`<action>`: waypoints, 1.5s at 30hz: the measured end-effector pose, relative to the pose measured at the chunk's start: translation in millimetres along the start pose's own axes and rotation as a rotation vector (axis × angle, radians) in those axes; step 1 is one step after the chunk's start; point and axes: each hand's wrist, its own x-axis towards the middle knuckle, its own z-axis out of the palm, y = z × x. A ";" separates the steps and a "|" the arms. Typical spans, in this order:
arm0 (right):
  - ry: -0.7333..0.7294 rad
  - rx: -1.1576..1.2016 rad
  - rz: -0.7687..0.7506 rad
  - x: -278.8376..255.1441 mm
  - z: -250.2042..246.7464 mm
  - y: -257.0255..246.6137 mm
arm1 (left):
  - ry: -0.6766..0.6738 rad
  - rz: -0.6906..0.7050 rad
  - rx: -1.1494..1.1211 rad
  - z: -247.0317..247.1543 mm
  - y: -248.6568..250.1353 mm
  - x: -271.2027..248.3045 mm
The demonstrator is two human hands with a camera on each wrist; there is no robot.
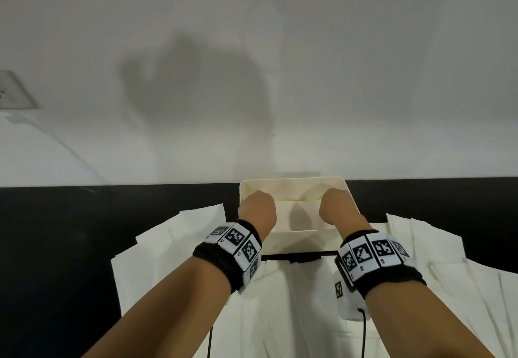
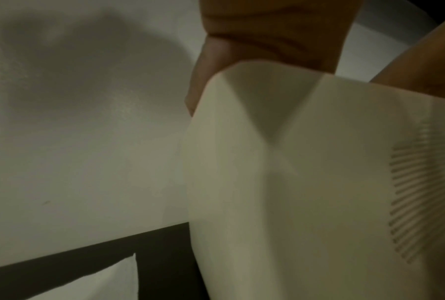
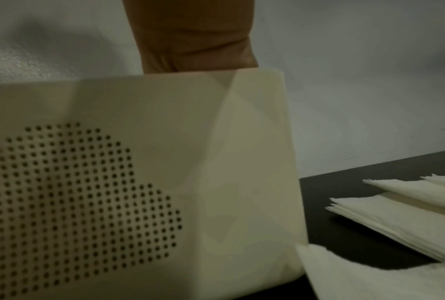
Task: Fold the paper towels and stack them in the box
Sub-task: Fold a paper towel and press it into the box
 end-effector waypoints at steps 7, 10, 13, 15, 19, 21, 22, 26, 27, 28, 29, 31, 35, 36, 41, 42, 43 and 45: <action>0.020 0.063 0.078 4.6 6.9 -1.8 | -0.009 -0.009 0.163 -6.5 6.9 -8.8; 0.039 0.071 0.088 2.6 7.8 -2.1 | -0.004 -0.008 0.199 -8.6 6.3 -9.9; 0.056 -0.075 0.040 -4.5 7.3 -5.5 | -0.043 0.009 0.140 -10.4 5.9 -11.8; 0.020 -0.166 0.001 -10.6 6.8 -9.8 | -0.060 0.008 0.062 -12.2 5.0 -15.1; 0.069 -0.115 -0.034 -24.9 -6.1 -16.5 | 0.003 0.005 -0.113 -25.1 -1.9 -29.4; 0.145 -0.046 -0.082 -34.6 -18.5 -23.3 | 0.110 0.007 -0.220 -34.1 -15.4 -42.8; 0.184 0.029 -0.114 -41.3 -24.3 -27.5 | 0.166 -0.012 -0.295 -37.7 -27.3 -49.7; 0.210 0.516 -0.283 -86.0 -29.1 -48.2 | 0.236 -0.170 -0.588 -37.3 -97.9 -93.0; 0.159 0.661 -0.312 -98.0 -22.4 -52.7 | 0.235 -0.237 -0.676 -32.2 -117.5 -105.2; 0.091 0.775 -0.328 -110.0 -14.5 -57.6 | 0.241 -0.316 -0.789 -25.0 -134.9 -117.5; 0.020 0.840 -0.331 -119.1 -4.1 -62.7 | 0.245 -0.395 -0.899 -16.0 -150.4 -129.2; -0.139 0.842 -0.303 -130.5 22.5 -73.3 | 0.215 -0.520 -1.035 8.2 -170.2 -145.5; -0.259 0.607 -0.221 -138.6 68.7 -90.5 | 0.107 -0.658 -1.111 63.8 -173.0 -150.3; -0.266 0.593 -0.194 -139.1 76.1 -93.2 | 0.087 -0.672 -1.123 72.8 -168.7 -150.7; -0.252 0.700 -0.102 -137.6 94.5 -100.7 | 0.050 -0.703 -1.171 90.8 -152.7 -146.9; -0.250 0.721 -0.096 -136.9 95.3 -103.3 | 0.058 -0.710 -1.175 90.8 -151.0 -145.0; -0.249 0.737 -0.096 -136.1 96.0 -105.4 | 0.058 -0.707 -1.178 91.1 -149.7 -142.5; -0.254 0.757 -0.097 -134.3 96.5 -110.5 | 0.043 -0.688 -1.188 89.9 -147.0 -138.5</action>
